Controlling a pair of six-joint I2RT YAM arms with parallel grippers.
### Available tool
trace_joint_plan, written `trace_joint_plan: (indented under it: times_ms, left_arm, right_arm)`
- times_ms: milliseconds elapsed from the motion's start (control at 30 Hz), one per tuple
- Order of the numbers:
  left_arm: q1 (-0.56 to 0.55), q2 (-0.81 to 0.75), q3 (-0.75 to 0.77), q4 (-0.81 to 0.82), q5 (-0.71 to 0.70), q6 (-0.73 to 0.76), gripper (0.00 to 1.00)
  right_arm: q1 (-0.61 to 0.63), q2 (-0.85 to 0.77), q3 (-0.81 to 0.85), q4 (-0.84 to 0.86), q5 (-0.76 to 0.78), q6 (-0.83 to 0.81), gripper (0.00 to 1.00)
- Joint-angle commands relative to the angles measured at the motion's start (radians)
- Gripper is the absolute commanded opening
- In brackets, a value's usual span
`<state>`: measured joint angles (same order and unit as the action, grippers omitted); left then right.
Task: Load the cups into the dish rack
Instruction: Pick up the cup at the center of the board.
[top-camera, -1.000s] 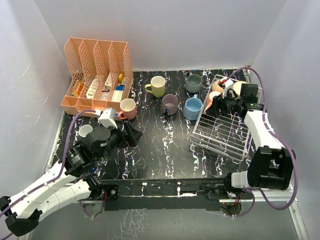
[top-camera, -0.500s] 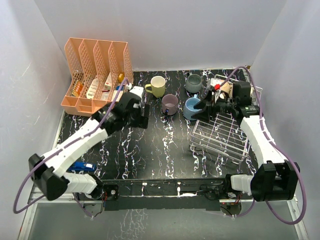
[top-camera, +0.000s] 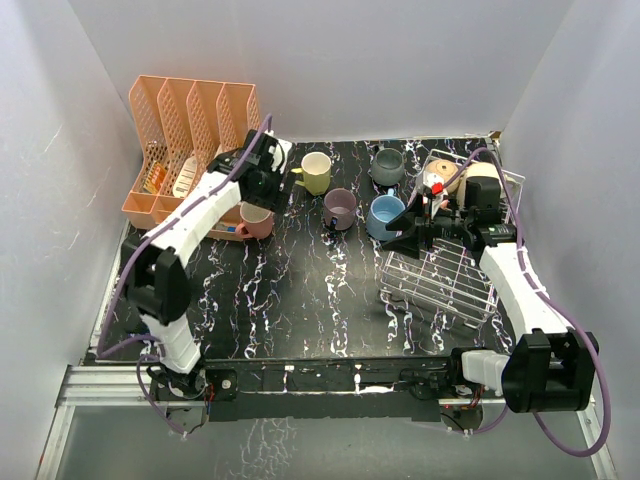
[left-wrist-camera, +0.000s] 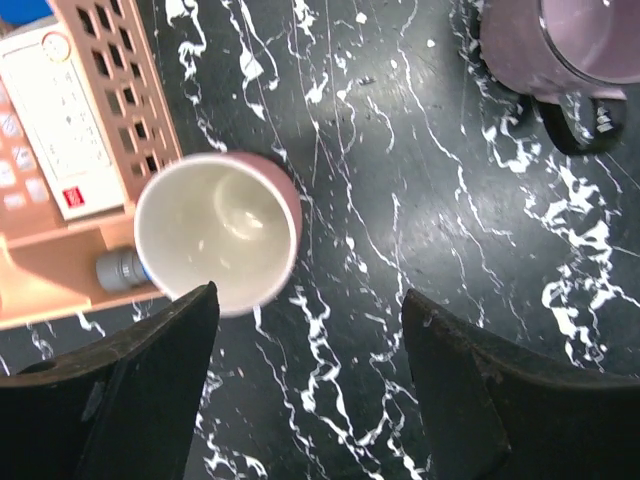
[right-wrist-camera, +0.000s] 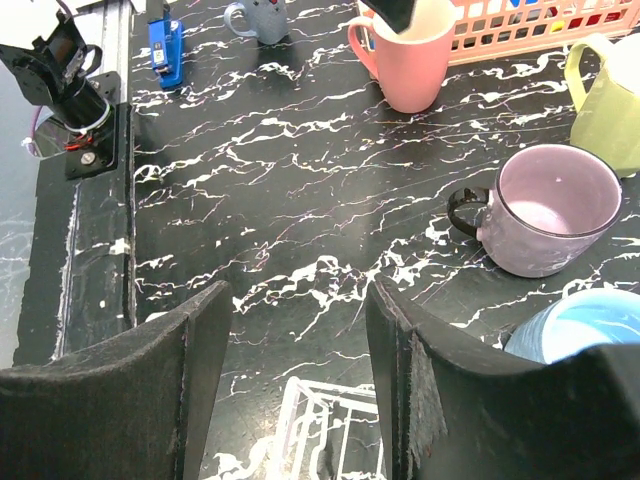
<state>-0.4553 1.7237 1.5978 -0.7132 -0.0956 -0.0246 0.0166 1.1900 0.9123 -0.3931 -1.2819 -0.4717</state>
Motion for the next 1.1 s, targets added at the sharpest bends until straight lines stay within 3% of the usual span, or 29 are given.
trace_joint_plan:
  times_ms: [0, 233, 833, 1033, 1067]
  left_arm:
    - [0.039, 0.126, 0.128, -0.119, 0.081, 0.059, 0.69]
    - [0.085, 0.257, 0.221, -0.161, 0.090, 0.064, 0.49]
    - [0.088, 0.270, 0.140, -0.121, 0.228, 0.025, 0.24]
    - [0.088, 0.260, 0.121, -0.112, 0.253, 0.009, 0.00]
    - [0.088, 0.252, 0.117, -0.107, 0.259, -0.001, 0.00]
  right_arm:
    - [-0.007, -0.037, -0.003, 0.058, -0.005, 0.009, 0.58]
    - [-0.010, -0.051, -0.013, 0.076, 0.010, 0.022, 0.58]
    - [-0.014, -0.032, -0.036, 0.111, -0.014, 0.042, 0.58]
    - [-0.014, -0.031, -0.043, 0.114, -0.021, 0.042, 0.58]
    - [-0.014, -0.031, -0.043, 0.114, -0.023, 0.043, 0.58]
